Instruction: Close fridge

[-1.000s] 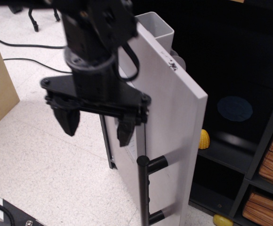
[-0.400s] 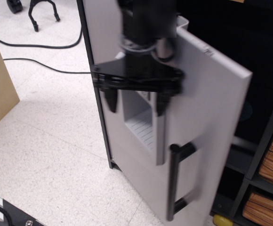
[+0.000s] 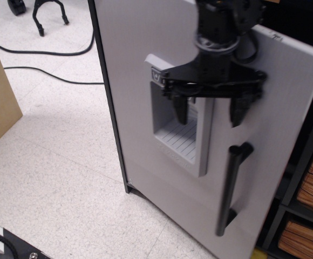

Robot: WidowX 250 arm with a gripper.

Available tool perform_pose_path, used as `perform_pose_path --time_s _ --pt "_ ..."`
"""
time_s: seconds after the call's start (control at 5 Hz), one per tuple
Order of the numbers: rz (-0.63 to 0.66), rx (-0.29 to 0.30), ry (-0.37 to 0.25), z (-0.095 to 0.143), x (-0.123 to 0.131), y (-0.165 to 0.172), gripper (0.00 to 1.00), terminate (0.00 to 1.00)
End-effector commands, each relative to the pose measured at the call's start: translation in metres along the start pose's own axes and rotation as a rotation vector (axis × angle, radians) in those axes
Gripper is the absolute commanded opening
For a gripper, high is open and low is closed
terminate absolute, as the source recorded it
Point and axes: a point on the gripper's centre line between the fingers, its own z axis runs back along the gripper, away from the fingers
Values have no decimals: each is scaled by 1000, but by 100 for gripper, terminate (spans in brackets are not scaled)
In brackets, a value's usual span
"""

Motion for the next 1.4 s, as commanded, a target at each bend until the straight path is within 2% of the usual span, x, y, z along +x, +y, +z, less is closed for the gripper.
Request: perform_pose_path --time_s 0.0,0.2,0.4,0.8,1.2 --pt "-11 -71 -140 5 15 -23 100 0" --pt "-21 -87 -206 1 15 -27 100 0" --pt "3 -98 -244 -2 21 -30 100 0" --pt "9 -127 -284 -4 37 -38 100 0" --pt "39 -122 -297 -6 53 -39 100 0"
